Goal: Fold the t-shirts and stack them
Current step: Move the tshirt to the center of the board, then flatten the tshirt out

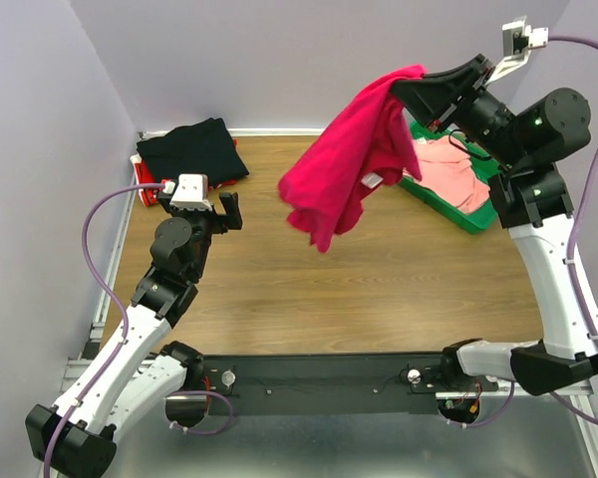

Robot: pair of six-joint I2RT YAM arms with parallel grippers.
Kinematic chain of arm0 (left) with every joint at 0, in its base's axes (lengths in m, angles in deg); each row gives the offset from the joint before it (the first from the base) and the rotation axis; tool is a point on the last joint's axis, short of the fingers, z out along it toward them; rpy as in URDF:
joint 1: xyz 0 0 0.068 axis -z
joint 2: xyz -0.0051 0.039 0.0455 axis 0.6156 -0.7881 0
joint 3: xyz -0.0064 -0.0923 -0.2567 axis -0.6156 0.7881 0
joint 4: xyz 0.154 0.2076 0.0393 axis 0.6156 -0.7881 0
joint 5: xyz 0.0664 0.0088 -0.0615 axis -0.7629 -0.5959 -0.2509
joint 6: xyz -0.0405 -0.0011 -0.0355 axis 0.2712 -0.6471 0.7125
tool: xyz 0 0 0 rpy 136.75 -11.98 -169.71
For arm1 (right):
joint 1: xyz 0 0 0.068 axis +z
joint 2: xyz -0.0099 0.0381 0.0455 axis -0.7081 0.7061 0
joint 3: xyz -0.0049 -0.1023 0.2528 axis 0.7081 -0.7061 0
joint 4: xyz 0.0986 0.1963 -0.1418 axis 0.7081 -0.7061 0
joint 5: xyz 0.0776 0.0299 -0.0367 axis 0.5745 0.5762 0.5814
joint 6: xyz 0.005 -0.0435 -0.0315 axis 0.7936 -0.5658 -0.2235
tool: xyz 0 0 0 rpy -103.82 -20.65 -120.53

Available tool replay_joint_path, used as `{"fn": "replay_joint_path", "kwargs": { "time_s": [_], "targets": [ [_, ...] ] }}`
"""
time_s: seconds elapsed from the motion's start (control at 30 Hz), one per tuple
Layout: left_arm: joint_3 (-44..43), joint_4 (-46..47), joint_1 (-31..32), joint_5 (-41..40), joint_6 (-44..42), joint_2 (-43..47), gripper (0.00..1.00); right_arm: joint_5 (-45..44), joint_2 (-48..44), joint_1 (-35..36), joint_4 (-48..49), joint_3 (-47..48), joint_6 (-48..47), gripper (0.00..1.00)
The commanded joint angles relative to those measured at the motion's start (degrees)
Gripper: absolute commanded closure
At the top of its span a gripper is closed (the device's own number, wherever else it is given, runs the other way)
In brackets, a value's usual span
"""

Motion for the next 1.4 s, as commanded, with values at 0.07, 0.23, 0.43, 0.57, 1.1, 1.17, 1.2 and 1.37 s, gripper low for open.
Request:
{"fn": "replay_joint_path", "kwargs": {
  "time_s": [0.07,0.23,0.43,0.57,1.1,1.17,1.2,1.37],
  "targets": [
    [0.29,1.0,-0.16,-1.3,0.38,0.31,0.04,-6.25,-2.65,0.67,3.87,-14.83,-0.21,0.27],
    [0.37,1.0,-0.16,-0.95,0.56,0.22,0.04,-22.66,-0.72,0.58,1.67,-34.15,-0.83,0.0],
    [0.11,0.65,-0.16,0.54,1.0,-1.36,0.04,-22.08,3.32,4.68,-1.75,-45.87,0.49,0.0],
    [-0.24,0.22,-0.16,0.63,1.0,-2.06,0.04,-30.94,4.29,13.66,-4.03,-51.67,0.39,0.0],
    [-1.12,-1.1,-0.16,1.33,0.29,-3.29,0.04,-36.96,-2.12,36.7,-11.95,-60.56,6.37,0.0],
    [-1.21,-1.1,-0.16,1.07,0.21,-3.29,0.04,-37.03,-1.77,38.98,-12.3,-60.92,7.34,0.0],
    [-1.21,-1.1,-0.16,1.07,0.21,-3.29,0.04,-37.56,-0.81,39.95,-12.56,-61.26,8.13,0.01],
    [-1.3,-1.28,-0.16,2.04,0.21,-3.65,0.04,-38.96,6.3,45.92,-12.57,-60.83,10.23,0.03]
  ]
}}
